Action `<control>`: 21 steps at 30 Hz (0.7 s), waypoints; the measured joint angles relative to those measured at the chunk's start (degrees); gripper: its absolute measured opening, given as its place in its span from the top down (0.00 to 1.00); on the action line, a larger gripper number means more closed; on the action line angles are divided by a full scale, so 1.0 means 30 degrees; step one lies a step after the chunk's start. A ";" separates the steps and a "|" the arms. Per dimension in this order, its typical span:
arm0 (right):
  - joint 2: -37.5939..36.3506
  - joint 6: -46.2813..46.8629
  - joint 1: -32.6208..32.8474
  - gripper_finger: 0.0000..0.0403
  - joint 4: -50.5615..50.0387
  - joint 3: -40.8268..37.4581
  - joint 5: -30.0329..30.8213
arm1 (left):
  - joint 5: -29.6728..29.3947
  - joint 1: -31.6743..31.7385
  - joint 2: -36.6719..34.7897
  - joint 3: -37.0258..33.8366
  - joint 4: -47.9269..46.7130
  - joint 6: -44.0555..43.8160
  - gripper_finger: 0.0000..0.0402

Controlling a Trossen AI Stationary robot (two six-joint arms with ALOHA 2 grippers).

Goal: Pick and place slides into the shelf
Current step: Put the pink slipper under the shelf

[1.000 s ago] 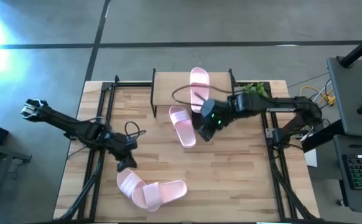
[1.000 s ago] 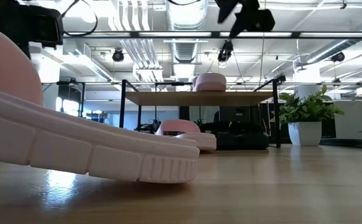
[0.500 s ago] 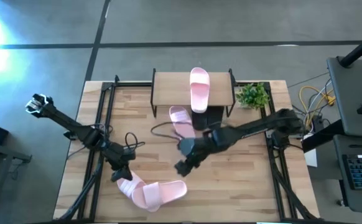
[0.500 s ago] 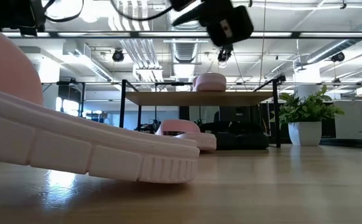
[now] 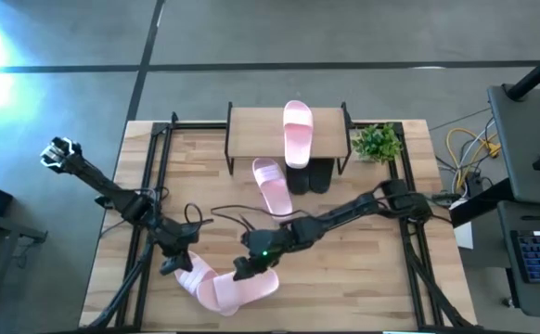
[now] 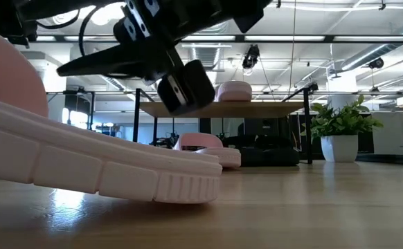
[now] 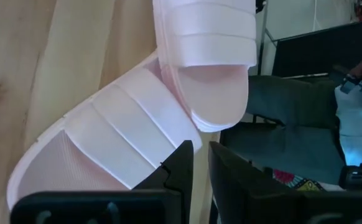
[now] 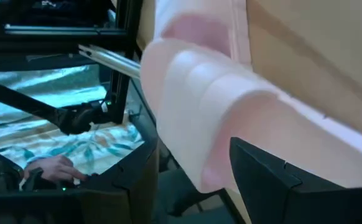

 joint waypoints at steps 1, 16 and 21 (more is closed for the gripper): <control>0.0157 0.0128 0.0086 0.53 0.0139 0.0003 -0.0079 | -0.0003 -0.0057 0.0000 -0.0009 0.0011 0.0000 0.91; 0.1327 0.0813 0.0606 0.53 0.1416 0.0205 -0.0076 | -0.0136 -0.0230 -0.0073 -0.0124 0.0040 0.0029 0.91; 0.2534 0.0849 0.0506 0.54 0.2134 0.1366 -0.0081 | -0.0563 -0.0230 -0.0058 -0.0131 0.0043 0.0007 0.91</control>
